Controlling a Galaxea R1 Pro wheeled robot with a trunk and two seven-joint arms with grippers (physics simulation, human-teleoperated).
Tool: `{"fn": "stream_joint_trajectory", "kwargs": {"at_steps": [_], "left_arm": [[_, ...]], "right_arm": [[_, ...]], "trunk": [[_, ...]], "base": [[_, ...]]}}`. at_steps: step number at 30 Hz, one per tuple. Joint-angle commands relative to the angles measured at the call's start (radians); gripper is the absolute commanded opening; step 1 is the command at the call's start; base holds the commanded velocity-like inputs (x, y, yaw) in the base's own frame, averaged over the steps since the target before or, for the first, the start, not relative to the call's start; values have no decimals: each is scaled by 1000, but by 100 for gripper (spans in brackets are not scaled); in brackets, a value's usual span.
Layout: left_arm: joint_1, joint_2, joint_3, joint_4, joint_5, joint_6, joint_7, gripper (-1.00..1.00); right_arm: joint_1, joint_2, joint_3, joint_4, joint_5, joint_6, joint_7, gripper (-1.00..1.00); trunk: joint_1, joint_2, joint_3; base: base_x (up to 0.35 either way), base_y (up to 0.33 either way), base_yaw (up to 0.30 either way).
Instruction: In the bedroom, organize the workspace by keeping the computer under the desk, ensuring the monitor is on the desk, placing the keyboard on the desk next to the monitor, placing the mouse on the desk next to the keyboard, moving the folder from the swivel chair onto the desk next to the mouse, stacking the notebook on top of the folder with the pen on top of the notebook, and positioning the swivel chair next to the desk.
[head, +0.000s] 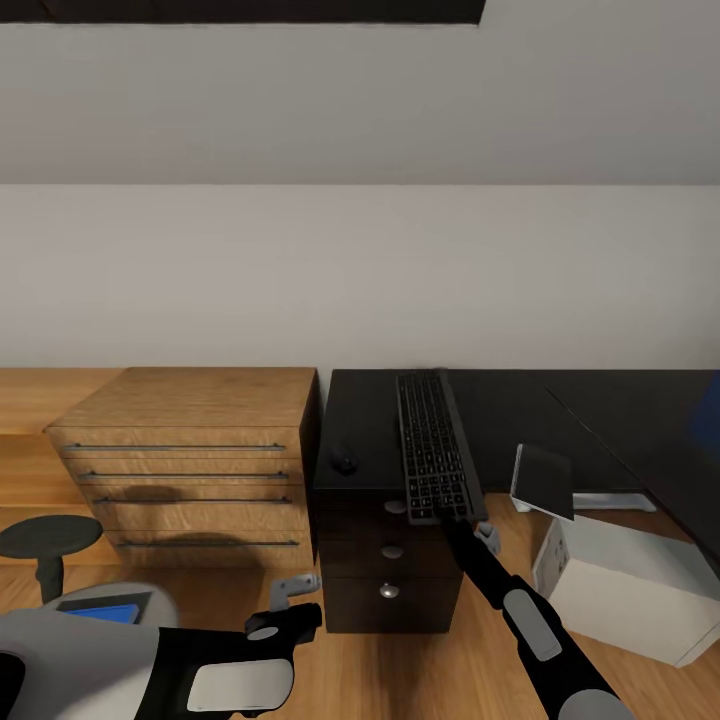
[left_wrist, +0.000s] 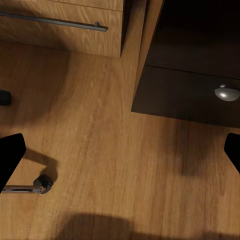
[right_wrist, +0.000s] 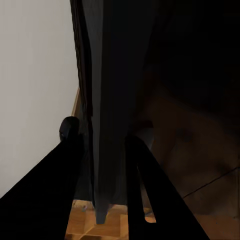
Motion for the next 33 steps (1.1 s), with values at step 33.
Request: {"fn": "stream_joint_trajectory", "kwargs": {"at_steps": [33], "left_arm": [[-2, -1, -2, -1, 5, -8, 1, 100]], "right_arm": [[1, -1, -6, -102, -7, 6, -5, -100]], "trunk": [[-107, 195, 87]], "base": [[0, 0, 0]]}}
